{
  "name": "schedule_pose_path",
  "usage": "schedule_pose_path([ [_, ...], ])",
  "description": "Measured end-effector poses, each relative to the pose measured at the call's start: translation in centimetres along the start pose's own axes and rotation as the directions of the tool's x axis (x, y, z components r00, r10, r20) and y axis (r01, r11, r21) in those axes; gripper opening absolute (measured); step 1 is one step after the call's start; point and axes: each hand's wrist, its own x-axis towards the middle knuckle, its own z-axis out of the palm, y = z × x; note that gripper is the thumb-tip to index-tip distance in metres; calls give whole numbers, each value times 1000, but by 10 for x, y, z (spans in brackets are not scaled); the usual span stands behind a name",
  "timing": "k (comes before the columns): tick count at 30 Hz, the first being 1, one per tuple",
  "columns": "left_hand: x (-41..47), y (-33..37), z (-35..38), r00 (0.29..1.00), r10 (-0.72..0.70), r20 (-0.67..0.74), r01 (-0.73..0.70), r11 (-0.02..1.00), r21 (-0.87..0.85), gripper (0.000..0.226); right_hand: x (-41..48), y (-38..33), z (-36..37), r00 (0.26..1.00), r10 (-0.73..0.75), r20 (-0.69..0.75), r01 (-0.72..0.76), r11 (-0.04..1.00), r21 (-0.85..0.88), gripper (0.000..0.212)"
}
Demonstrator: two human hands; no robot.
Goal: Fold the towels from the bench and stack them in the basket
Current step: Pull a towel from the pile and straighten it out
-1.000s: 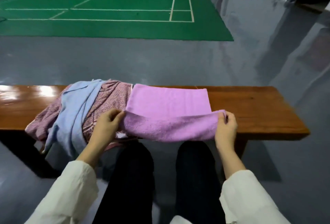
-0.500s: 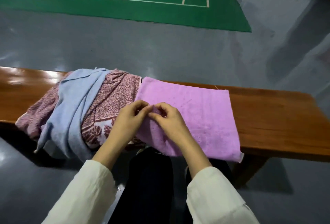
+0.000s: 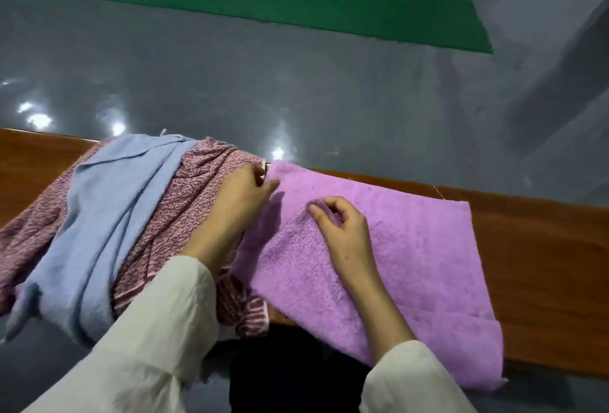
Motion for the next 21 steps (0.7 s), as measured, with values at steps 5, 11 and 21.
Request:
schedule_pose_path([
  [5, 2, 9, 11, 999, -35, 4, 35, 999, -32, 27, -3, 0, -3, 1000, 16, 9, -17, 999, 33, 21],
  [11, -37, 31, -8, 994, 108, -11, -100, 880, -465, 8, -28, -43, -24, 999, -38, 6, 36, 974, 222, 13],
  [21, -175, 58, -26, 949, 168, -267, -302, 723, -621, 20, -131, -100, -61, 991, -115, 64, 90, 947, 307, 12],
])
